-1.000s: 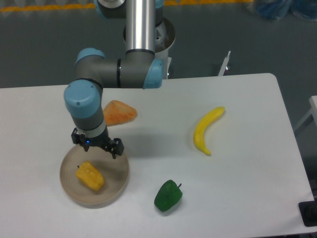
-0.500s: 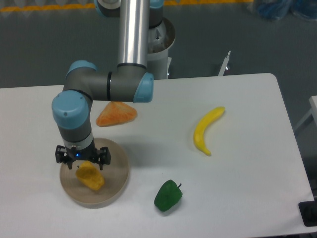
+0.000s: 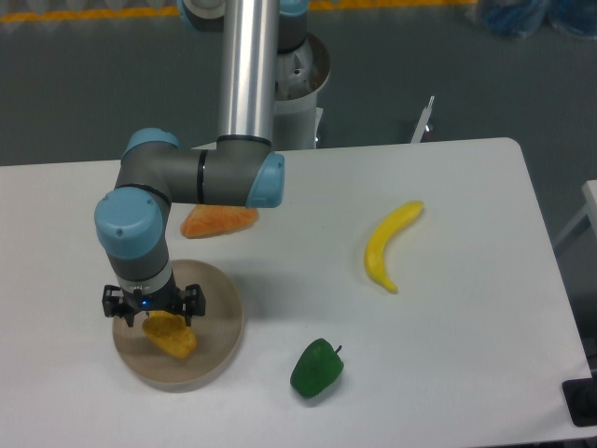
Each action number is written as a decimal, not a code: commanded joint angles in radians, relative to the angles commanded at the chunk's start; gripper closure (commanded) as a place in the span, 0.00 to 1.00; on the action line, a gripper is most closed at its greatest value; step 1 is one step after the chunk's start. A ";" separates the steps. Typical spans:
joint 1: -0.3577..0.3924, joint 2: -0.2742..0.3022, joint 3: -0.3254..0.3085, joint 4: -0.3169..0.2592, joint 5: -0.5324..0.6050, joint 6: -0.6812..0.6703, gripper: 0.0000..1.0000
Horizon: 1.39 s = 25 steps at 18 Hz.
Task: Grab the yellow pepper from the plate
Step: 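Lower the open gripper onto the yellow pepper on the plate, then close the gripper around the yellow pepper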
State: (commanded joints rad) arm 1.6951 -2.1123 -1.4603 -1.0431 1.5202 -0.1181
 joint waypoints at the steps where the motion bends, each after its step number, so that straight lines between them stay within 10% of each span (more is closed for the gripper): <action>1: -0.002 -0.002 0.000 0.000 0.002 0.000 0.00; 25: -0.005 0.011 -0.011 -0.002 0.021 0.002 0.00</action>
State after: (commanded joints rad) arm 1.6905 -2.1016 -1.4711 -1.0446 1.5417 -0.1166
